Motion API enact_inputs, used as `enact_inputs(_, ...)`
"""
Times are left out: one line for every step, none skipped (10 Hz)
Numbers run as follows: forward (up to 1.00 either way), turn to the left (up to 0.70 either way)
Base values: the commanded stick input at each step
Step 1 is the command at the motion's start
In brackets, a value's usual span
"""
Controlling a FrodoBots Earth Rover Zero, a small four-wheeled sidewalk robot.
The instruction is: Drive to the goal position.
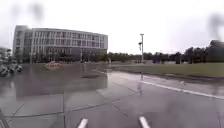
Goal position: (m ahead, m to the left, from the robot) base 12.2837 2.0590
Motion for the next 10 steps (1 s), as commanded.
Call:
enact_inputs(1.00,0.40)
enact_inputs(1.00,0.40)
enact_inputs(1.00,0.40)
enact_inputs(1.00,0.40)
enact_inputs(1.00,0.40)
enact_inputs(1.00,0.40)
enact_inputs(1.00,0.40)
enact_inputs(1.00,0.37)
enact_inputs(1.00,0.22)
enact_inputs(1.00,0.06)
